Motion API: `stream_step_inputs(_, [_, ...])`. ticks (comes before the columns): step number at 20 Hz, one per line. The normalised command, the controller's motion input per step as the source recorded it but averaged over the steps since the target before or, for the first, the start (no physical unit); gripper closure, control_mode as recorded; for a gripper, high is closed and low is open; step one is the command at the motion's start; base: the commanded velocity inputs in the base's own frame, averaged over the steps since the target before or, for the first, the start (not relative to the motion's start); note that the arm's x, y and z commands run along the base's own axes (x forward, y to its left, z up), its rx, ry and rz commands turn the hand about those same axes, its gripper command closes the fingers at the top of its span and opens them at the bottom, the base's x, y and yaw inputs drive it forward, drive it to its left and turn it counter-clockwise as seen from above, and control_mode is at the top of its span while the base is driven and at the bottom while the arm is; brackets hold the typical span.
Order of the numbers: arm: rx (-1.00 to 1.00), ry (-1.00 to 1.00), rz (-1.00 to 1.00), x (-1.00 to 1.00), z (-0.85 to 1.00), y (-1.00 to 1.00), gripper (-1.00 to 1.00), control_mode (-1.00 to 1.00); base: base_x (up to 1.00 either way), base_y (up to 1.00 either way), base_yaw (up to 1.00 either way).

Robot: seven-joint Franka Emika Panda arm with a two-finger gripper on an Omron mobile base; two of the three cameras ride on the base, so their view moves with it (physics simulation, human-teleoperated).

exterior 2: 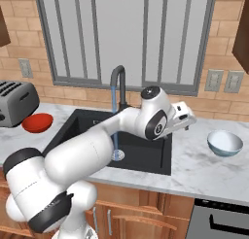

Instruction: Rinse each bowl for a few seconds and place them down in the sink or on the counter.

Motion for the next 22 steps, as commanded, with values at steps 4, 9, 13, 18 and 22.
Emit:
stream_step_inputs(4, [0.0,0.04,-0.03,0.03,-0.11,-0.24,-1.0,-1.0,0.0,0.0,0.0])
stream_step_inputs(9, [0.0,0.02,-0.01,0.08,-0.08,-0.2,-1.0,-1.0,0.0,0.0,0.0])
stream_step_inputs(13, [0.0,0.0,0.0,0.1,-0.07,-0.15,-1.0,-1.0,0.0,0.0,0.0])
stream_step_inputs(18, [0.0,0.0,0.01,0.12,-0.09,-0.14,-1.0,-1.0,0.0,0.0,0.0])
stream_step_inputs(22, [0.0,0.0,0.02,0.13,-0.13,-0.14,-1.0,-1.0,0.0,0.0,0.0])
